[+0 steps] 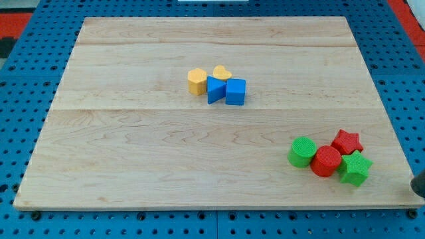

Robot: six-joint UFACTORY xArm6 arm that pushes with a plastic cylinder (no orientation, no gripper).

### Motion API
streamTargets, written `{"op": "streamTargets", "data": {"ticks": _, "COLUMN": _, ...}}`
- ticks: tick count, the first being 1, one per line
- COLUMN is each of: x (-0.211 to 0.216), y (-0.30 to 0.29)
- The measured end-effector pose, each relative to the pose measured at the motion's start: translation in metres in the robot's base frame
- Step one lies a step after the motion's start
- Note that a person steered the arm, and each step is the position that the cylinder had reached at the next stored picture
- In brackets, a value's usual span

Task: Move the red star towards the top left

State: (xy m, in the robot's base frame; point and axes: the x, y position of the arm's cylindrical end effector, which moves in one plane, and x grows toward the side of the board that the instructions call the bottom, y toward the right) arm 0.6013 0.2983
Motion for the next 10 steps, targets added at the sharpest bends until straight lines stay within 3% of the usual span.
{"op": "streamTargets", "data": {"ticks": 3, "x": -0.005, "y": 0.025}}
{"op": "streamTargets", "data": {"ticks": 4, "x": -0.041, "y": -0.001}}
{"op": "streamTargets", "data": {"ticks": 6, "x": -0.060, "y": -0.072}}
{"op": "streamTargets", "data": {"ticks": 8, "x": -0.125, "y": -0.192}}
{"op": "streamTargets", "data": {"ticks": 10, "x": -0.146, "y": -0.275}}
